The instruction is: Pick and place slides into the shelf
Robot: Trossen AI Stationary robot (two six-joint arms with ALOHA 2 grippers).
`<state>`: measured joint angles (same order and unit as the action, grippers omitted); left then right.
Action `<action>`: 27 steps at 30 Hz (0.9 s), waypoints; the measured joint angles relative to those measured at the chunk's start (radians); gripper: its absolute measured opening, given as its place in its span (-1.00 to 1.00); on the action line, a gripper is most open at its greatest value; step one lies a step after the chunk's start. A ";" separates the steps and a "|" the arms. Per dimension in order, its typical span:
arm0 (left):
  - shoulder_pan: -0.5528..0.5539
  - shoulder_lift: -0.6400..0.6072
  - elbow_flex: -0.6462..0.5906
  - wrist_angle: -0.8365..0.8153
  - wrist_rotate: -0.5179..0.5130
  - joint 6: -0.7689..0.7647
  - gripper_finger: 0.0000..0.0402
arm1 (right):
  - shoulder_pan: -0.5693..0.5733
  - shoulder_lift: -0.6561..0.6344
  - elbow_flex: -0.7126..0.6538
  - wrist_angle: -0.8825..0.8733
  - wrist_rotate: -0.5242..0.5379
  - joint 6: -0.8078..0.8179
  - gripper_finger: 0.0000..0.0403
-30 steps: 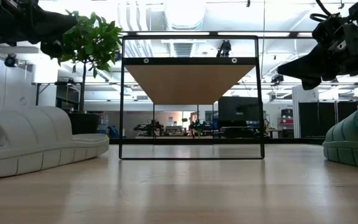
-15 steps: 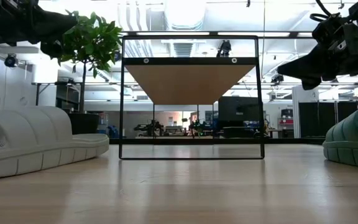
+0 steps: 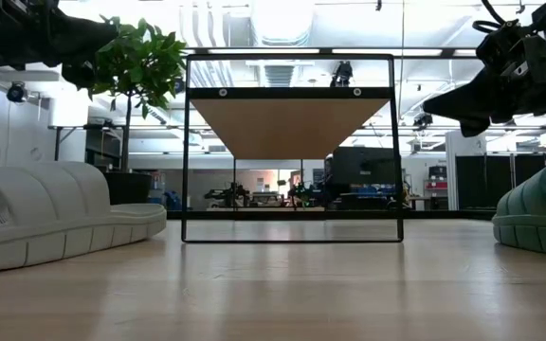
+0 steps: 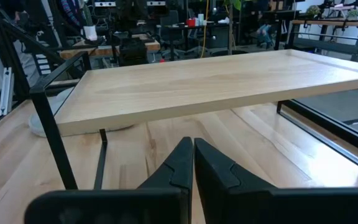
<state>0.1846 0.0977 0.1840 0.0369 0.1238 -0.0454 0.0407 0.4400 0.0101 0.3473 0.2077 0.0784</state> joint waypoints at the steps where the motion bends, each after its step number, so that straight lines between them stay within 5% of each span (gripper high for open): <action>1: 0.000 0.000 0.000 0.000 0.000 0.000 -1.00 | 0.000 0.000 0.000 0.000 0.000 0.000 -0.96; 14: 0.000 0.000 0.000 0.000 -0.001 0.000 -1.00 | 0.000 0.001 0.000 0.034 0.002 0.011 -0.96; 22: 0.000 0.000 0.000 0.013 -0.014 0.000 -1.00 | 0.000 0.000 0.000 0.305 -0.013 0.451 -0.96; 27: -0.001 0.007 0.000 0.176 -0.136 -0.092 -1.00 | 0.000 0.000 0.000 0.486 0.001 0.509 -0.96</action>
<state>0.1841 0.1044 0.1837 0.2127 -0.0118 -0.1373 0.0406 0.4400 0.0101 0.8337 0.2085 0.5874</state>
